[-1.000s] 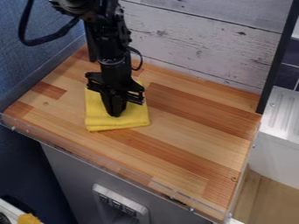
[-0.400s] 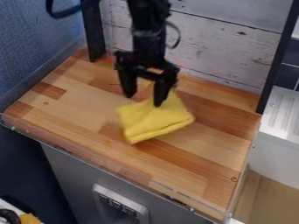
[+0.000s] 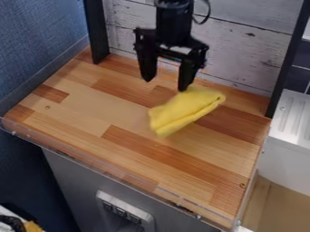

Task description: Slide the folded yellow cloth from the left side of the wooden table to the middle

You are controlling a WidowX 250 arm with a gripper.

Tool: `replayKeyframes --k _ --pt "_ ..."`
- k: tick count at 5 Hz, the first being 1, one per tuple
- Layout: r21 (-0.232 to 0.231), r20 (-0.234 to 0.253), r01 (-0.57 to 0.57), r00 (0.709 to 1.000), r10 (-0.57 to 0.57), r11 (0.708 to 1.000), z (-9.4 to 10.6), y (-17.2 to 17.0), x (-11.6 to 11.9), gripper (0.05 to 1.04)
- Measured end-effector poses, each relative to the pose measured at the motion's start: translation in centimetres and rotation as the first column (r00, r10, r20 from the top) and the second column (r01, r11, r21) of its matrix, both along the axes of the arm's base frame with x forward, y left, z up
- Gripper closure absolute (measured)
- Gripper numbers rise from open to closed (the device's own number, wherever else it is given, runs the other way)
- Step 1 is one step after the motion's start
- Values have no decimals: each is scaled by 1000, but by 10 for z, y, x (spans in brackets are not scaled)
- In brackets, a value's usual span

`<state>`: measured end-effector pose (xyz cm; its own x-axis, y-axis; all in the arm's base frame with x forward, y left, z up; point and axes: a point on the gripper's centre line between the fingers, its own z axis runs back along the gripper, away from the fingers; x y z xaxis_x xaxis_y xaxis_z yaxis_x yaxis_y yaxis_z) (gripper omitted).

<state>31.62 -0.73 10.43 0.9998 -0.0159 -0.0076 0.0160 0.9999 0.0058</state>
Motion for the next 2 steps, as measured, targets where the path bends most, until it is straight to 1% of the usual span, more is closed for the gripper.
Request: replayKeyframes --k 1,2 --pt "4 20 3 1000 -3 1000 11 -8 4 85" --pt "5 21 -3 1000 3 1000 15 -14 5 85"
